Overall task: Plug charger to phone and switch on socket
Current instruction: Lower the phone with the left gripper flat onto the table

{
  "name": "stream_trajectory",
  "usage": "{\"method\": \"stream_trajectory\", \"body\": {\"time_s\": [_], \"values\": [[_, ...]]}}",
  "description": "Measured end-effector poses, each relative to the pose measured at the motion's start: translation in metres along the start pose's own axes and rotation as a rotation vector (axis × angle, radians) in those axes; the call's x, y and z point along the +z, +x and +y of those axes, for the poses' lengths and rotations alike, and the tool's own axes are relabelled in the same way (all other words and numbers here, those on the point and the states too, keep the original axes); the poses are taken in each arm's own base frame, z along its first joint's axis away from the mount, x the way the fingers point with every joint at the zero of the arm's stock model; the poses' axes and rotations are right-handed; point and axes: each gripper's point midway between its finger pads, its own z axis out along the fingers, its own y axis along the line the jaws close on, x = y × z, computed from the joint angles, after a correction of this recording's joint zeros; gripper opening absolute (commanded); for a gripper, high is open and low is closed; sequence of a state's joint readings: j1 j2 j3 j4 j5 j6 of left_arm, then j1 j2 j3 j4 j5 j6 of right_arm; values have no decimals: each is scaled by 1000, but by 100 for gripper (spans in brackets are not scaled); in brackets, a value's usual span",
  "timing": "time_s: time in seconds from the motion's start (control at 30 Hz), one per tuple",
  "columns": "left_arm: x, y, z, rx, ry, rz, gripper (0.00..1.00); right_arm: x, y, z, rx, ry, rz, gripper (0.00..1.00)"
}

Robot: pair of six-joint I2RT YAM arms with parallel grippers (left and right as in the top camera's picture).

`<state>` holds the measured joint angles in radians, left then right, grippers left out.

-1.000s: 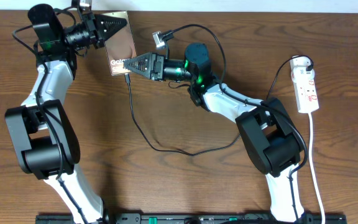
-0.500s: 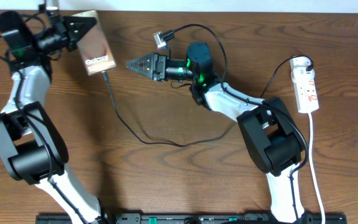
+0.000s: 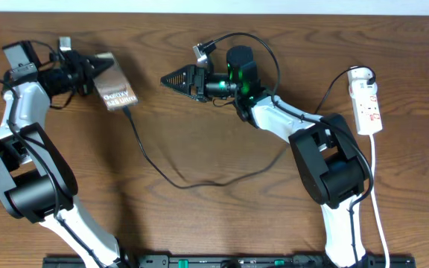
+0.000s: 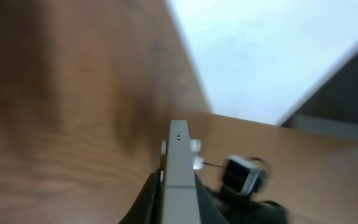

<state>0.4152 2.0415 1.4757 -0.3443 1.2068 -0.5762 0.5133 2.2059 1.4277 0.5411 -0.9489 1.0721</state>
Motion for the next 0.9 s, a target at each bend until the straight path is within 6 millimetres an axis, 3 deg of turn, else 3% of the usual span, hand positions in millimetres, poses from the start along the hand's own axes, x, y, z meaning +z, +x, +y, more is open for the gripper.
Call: {"method": "stream_trajectory", "body": {"time_s": [0.23, 0.57, 0.9], "values": [[7, 11, 39, 50, -218, -9, 7, -2, 7, -16, -10, 50, 25, 99], [36, 36, 81, 129, -455, 22, 7, -3, 11, -23, -23, 74, 40, 99], [47, 49, 96, 158, -549, 39, 8, -3, 16, -29, -15, 96, 56, 99]]}}
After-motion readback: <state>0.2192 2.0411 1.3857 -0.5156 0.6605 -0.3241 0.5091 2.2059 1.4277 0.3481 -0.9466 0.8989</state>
